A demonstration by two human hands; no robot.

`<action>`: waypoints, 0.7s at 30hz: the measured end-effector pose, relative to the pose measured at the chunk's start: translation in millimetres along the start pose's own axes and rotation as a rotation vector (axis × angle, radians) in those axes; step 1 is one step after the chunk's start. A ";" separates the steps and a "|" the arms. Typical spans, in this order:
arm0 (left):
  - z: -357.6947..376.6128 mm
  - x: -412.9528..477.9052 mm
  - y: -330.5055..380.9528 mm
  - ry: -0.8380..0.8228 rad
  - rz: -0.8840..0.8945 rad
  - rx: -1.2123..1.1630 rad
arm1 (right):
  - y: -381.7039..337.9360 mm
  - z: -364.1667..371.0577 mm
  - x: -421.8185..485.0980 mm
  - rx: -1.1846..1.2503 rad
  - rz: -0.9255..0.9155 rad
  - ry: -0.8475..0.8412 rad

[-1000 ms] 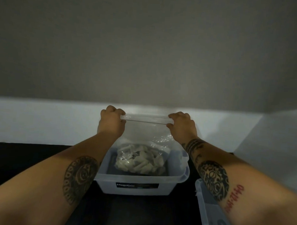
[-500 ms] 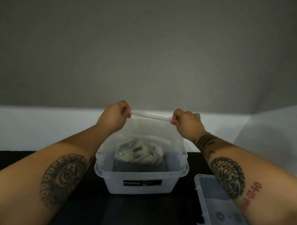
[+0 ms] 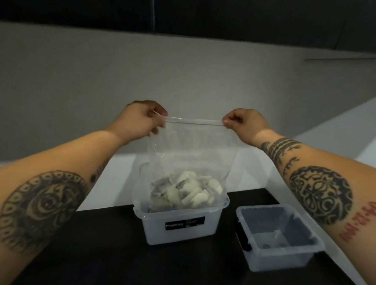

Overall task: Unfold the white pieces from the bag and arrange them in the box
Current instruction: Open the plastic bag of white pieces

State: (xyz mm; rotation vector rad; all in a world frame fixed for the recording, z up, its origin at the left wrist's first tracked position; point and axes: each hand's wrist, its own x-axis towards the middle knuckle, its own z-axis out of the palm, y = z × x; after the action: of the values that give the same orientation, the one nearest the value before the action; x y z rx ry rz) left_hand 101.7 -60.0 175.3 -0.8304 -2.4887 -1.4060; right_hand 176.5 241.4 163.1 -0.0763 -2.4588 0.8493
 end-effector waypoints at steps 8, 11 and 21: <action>-4.7 -53.1 -5.7 -0.359 -0.166 0.123 | -19.3 -5.0 -73.4 0.117 0.116 -0.202; 6.9 -72.1 -17.5 -0.613 -0.234 0.291 | -14.3 8.2 -95.7 0.064 0.192 -0.397; 99.0 -138.0 -92.0 -0.816 -0.080 0.573 | 33.2 75.4 -164.8 -0.027 0.243 -0.493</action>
State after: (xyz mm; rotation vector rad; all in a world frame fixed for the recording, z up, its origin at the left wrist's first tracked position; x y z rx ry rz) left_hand 179.0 -68.0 -1.5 -1.3467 -3.2561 -0.2837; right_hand 275.9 189.8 16.7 -0.1993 -2.9659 1.0377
